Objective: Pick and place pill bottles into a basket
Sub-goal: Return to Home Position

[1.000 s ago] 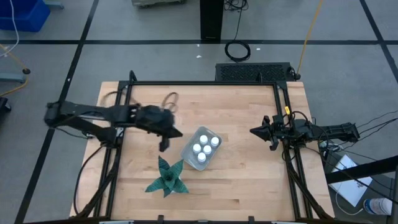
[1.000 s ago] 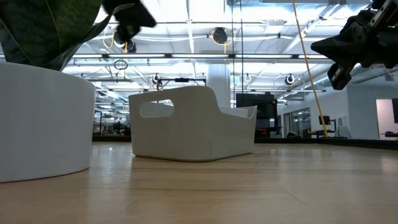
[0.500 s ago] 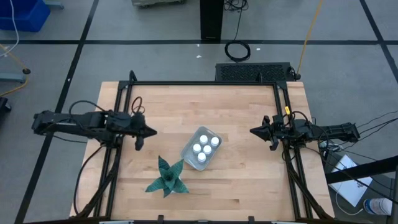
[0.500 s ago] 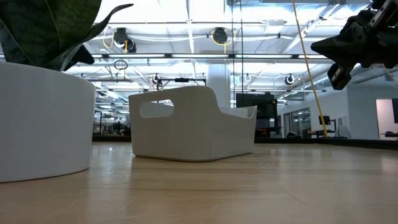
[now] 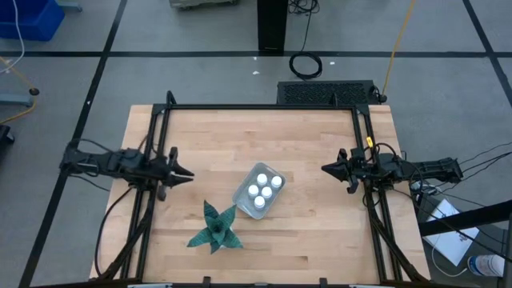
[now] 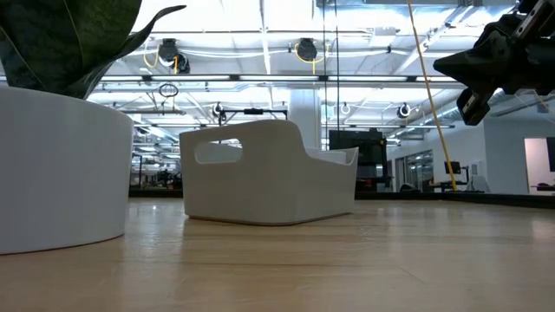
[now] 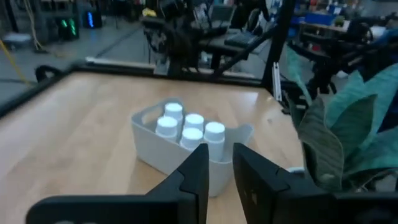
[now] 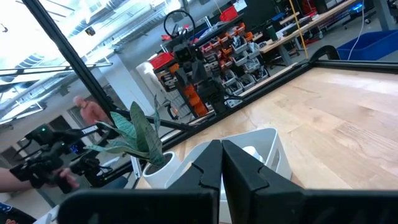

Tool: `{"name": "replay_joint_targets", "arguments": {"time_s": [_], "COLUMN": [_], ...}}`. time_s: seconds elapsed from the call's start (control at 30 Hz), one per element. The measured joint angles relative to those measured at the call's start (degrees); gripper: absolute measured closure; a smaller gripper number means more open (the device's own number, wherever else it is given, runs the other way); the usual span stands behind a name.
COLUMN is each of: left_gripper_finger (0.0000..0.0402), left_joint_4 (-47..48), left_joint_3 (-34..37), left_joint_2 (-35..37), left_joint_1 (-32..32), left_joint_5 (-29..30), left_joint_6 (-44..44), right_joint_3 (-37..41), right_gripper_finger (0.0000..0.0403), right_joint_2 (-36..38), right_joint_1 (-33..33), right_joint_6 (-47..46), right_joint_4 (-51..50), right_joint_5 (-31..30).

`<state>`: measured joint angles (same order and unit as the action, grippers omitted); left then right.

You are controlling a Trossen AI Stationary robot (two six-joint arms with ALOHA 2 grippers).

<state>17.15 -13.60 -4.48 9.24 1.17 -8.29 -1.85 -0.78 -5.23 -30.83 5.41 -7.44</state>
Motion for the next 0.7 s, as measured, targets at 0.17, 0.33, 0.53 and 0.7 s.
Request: {"name": "replay_joint_targets", "arguments": {"time_s": [0.17, 0.33, 0.53, 0.7], "left_gripper_finger": [0.0323, 0.0323, 0.0323, 0.0323], "left_joint_4": [4.5, 0.0, -11.2, -18.9], "left_joint_3": [-0.1, 1.5, 8.8, 13.0], "left_joint_2": [4.2, 4.3, 4.3, 4.3], "left_joint_1": [0.3, 0.7, 0.7, 0.7], "left_joint_5": [1.0, 0.4, -0.5, -1.2], "left_joint_6": [0.7, 4.5, 9.2, 12.6], "right_joint_3": [0.0, 0.0, 0.0, 0.0], "right_gripper_finger": [0.0398, 0.0398, 0.0399, 0.0399], "right_joint_2": [0.0, 0.0, 0.0, 0.0], "right_joint_1": [0.0, 0.0, 0.0, 0.0], "right_joint_6": [0.0, 0.0, 0.0, 0.0], "right_joint_4": [0.0, 0.0, 0.0, 0.0], "right_joint_5": [0.0, 0.0, 0.0, 0.0]}}
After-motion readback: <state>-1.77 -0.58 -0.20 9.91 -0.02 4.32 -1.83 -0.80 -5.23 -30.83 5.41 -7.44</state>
